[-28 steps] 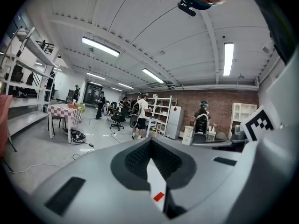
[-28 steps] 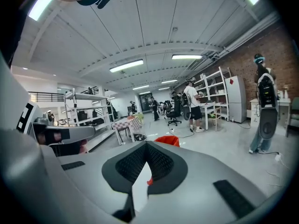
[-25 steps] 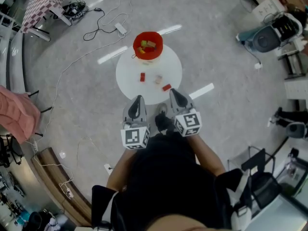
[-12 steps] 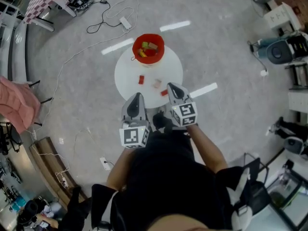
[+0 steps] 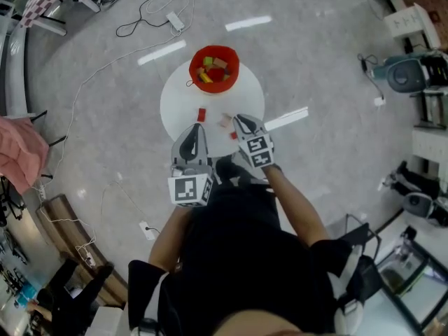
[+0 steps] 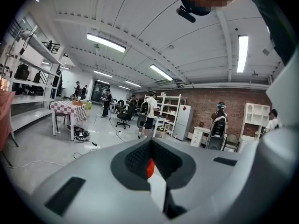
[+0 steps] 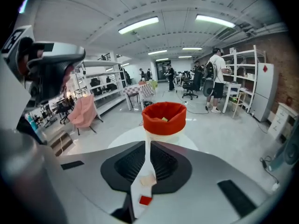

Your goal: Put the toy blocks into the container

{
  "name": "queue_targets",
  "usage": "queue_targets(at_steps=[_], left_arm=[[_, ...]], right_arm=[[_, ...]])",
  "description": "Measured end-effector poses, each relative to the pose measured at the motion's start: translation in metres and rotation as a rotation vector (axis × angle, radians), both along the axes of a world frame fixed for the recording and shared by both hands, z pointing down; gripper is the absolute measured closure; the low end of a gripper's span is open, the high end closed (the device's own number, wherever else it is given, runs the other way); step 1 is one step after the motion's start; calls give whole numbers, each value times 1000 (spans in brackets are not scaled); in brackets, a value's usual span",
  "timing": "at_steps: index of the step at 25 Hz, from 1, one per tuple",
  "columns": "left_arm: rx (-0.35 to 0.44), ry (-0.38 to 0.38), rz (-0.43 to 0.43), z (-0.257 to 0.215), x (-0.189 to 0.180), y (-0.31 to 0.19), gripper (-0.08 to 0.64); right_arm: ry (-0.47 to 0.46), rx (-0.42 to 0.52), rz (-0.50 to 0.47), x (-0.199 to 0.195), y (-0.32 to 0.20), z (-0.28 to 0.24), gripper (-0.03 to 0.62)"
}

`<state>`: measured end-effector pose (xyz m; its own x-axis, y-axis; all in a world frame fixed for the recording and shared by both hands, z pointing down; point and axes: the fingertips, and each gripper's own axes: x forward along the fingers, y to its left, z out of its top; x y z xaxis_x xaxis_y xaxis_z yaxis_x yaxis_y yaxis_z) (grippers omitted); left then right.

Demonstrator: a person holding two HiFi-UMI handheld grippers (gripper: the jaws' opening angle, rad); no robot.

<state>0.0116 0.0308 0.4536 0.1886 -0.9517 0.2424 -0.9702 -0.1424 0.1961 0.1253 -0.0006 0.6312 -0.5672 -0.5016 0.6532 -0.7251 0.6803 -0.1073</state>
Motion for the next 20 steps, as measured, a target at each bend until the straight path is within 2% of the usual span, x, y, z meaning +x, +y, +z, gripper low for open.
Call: queue_targets(at_steps=[9,13,18,20], left_arm=[[-30,26,51,10,-15,-40,561],[-47,71,50,12,-18,-57,561],[-71,76,68,22,-21,-71,561],[-81,79,70,27,-22,-74,561]], right_arm=[[223,-162,-164,-11,-7,91,555],[311,-249,-212,-5,-2,134,551],[377,-360,-262,2,6,177,535],[417,-373,-272,7,2,191,534]])
